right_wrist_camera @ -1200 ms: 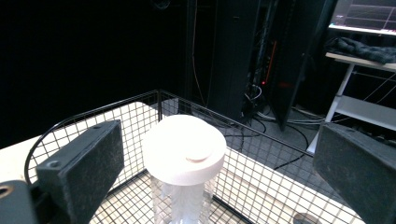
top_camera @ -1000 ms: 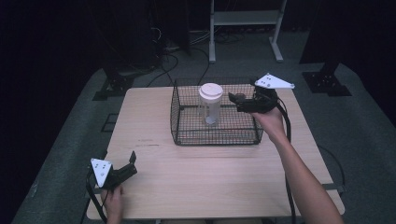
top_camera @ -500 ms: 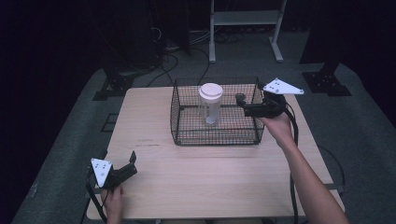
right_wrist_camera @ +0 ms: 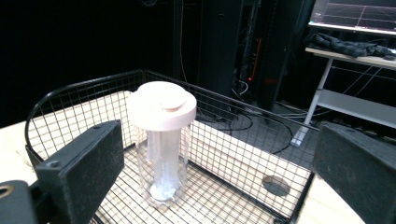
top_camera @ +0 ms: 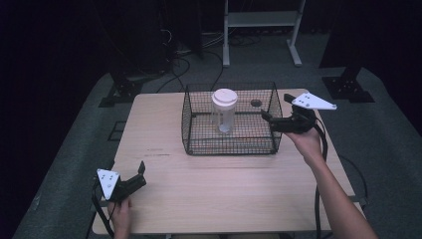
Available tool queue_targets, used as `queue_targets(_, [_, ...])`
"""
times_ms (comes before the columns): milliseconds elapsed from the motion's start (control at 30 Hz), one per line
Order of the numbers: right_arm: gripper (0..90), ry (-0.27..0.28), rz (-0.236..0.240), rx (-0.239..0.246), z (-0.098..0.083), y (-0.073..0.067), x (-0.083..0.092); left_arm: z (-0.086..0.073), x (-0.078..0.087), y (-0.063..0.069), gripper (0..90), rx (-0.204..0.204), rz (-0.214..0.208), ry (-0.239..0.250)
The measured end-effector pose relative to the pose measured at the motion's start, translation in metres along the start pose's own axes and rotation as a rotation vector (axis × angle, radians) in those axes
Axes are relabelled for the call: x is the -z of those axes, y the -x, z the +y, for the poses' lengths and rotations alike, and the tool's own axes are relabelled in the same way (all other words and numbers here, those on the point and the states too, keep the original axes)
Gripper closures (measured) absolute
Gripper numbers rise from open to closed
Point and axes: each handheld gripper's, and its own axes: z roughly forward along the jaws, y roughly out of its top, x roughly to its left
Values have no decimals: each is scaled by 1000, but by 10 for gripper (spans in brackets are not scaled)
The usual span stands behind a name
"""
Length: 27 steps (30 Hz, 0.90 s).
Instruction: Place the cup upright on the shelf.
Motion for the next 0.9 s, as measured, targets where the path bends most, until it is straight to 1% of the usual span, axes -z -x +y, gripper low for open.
queue_targets(67, [16, -1, -5, 8, -2, 1, 3, 0, 0, 0, 0, 0, -1, -1])
queue_targets(133, [16, -1, -3, 3, -5, 1, 7, 0, 0, 0, 0, -1, 0, 0])
queue_targets(200, [15, -3, -11, 14, -7, 1, 11, 0, 0, 0, 0, 0, 0, 1])
queue_targets(367, [16, -1, -9, 1, -16, 2, 22, 0, 0, 0, 0, -2, 0, 1])
queue_targets(433, [16, -6, -17, 12, -19, 1, 26, 0, 0, 1, 0, -3, 1, 1])
queue_targets(600, [16, -10, -6, 13, -27, -1, 36, 0, 0, 1, 0, -4, 2, 0])
queue_targets(633, [16, -14, -5, 18, -28, -2, 38, 0, 0, 1, 0, -4, 3, 0])
queue_targets(700, [16, -11, 1, 12, -29, -3, 42, 0, 0, 1, 0, -2, 2, 0])
queue_targets(733, [16, -18, 4, 16, -28, -4, 45, 0, 0, 1, 0, -3, 0, 0])
queue_targets(767, [16, -12, 1, 24, -29, -5, 47, 0, 0, 1, 0, -4, 0, 1])
queue_targets(800, [16, -9, 5, 22, -29, -5, 49, 0, 0, 1, 0, -5, 1, 0])
queue_targets(900, [16, -17, 6, 26, -33, -7, 54, 0, 0, 1, 0, -7, 3, -2])
